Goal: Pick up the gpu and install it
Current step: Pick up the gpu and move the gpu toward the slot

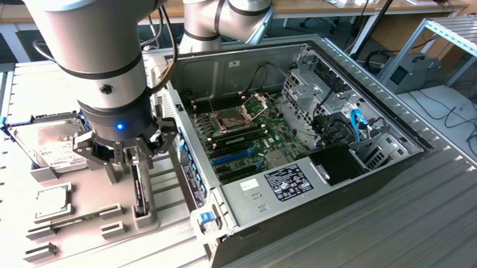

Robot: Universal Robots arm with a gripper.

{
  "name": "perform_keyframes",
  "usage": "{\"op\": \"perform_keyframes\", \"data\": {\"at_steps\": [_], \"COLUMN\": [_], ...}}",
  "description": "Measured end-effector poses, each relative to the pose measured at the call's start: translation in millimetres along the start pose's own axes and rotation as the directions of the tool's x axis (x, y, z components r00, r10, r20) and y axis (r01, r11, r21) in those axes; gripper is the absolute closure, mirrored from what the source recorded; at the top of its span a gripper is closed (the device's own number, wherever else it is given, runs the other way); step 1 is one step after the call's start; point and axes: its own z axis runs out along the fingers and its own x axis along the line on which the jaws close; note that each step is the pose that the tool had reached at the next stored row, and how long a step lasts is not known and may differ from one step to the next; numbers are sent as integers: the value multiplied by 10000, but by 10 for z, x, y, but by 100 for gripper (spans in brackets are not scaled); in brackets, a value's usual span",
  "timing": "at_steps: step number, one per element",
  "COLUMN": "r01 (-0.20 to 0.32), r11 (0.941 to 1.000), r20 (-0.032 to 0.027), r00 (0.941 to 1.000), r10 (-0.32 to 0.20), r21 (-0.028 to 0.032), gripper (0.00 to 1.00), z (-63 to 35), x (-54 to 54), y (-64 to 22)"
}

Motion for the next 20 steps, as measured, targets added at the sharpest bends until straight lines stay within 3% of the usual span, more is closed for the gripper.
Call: {"op": "perform_keyframes", "data": {"at_steps": [5,10,20], "r01": [-2,-3,-6], "r11": [10000,10000,9999], "r20": [-3,-7,-9], "r00": [10000,10000,10000], "r10": [2,3,5], "r21": [-29,-96,-119], "gripper": [56,56,56], "z": [65,178,377], "x": [7,36,73], "y": [43,99,159]}}
